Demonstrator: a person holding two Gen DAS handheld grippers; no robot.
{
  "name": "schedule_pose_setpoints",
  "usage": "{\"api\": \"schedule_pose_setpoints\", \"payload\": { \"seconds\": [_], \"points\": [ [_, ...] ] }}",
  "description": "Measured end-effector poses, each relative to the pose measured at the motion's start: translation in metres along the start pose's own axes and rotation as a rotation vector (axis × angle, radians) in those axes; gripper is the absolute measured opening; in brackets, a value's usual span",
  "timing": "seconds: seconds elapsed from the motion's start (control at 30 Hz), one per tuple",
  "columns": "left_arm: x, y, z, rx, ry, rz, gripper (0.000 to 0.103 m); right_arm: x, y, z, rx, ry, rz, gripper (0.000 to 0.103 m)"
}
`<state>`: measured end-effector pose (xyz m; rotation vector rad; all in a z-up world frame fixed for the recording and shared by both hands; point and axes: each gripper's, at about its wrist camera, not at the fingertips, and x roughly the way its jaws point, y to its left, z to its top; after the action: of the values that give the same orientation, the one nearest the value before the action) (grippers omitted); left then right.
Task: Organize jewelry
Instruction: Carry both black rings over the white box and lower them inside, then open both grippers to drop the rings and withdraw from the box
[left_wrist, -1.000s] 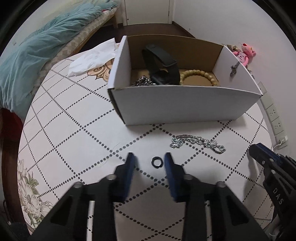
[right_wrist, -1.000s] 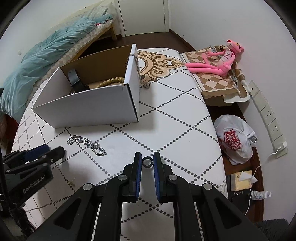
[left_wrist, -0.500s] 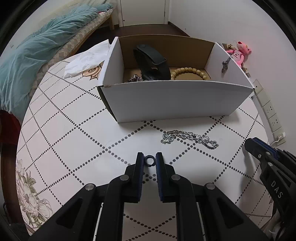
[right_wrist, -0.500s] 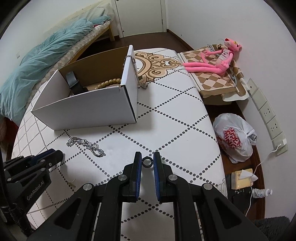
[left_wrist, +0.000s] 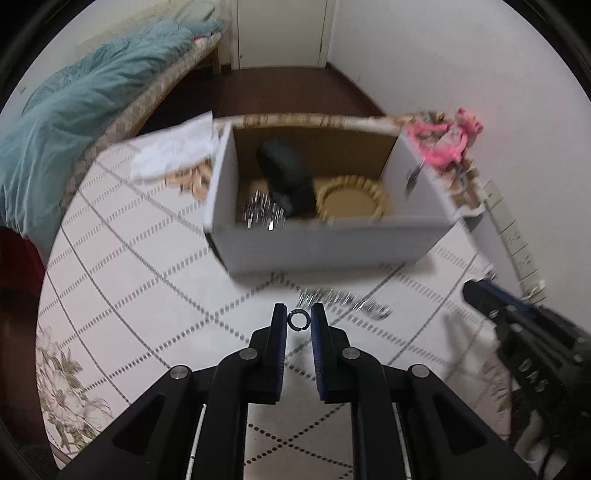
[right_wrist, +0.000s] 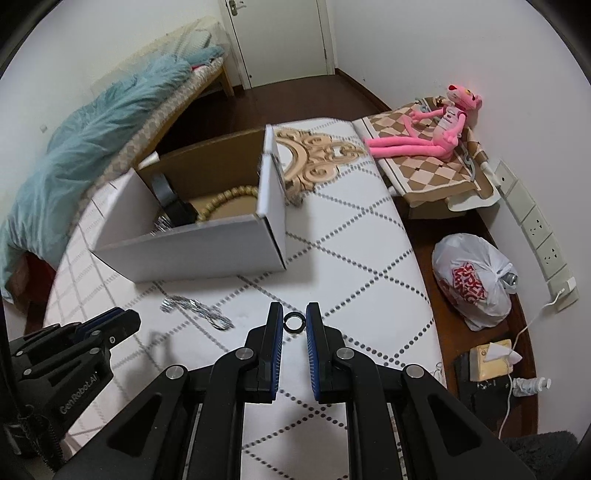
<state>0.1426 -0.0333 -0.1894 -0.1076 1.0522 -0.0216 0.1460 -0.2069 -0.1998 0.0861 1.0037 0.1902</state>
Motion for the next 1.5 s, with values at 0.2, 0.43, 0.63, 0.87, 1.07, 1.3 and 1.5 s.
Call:
{"api": "schedule_pose_setpoints", "payload": {
  "seconds": [0.2,0.43,0.63,0.87,1.07,1.3,1.5],
  "points": [
    [-0.033,0.008,0.046,-0.031,-0.040,-0.098,0.010,-0.029,0.007,0.034,0.008,-0.043,0.085,0.013],
    [-0.016,0.022,0.099,-0.046,0.029,-0.157,0.010,-0.014,0.025,0.101,-0.015,0.032,0.216,0.013],
    [0.007,0.024,0.138,-0.055,0.102,-0.219,0.010,0.030,0.034,0.136,-0.021,0.161,0.235,0.013],
    [0.015,0.028,0.171,-0.059,0.125,-0.161,0.018,0.056,0.031,0.155,-0.001,0.261,0.222,0.015],
    [0.004,0.046,0.172,-0.081,0.076,-0.075,0.069,0.047,0.030,0.159,-0.016,0.239,0.200,0.026],
    [-0.004,0.063,0.146,-0.098,0.046,0.055,0.099,0.029,0.032,0.150,-0.063,0.196,0.100,0.065],
    [-0.006,0.061,0.112,-0.088,0.014,0.145,0.102,0.025,0.035,0.124,-0.100,0.203,-0.006,0.092]
  ]
}}
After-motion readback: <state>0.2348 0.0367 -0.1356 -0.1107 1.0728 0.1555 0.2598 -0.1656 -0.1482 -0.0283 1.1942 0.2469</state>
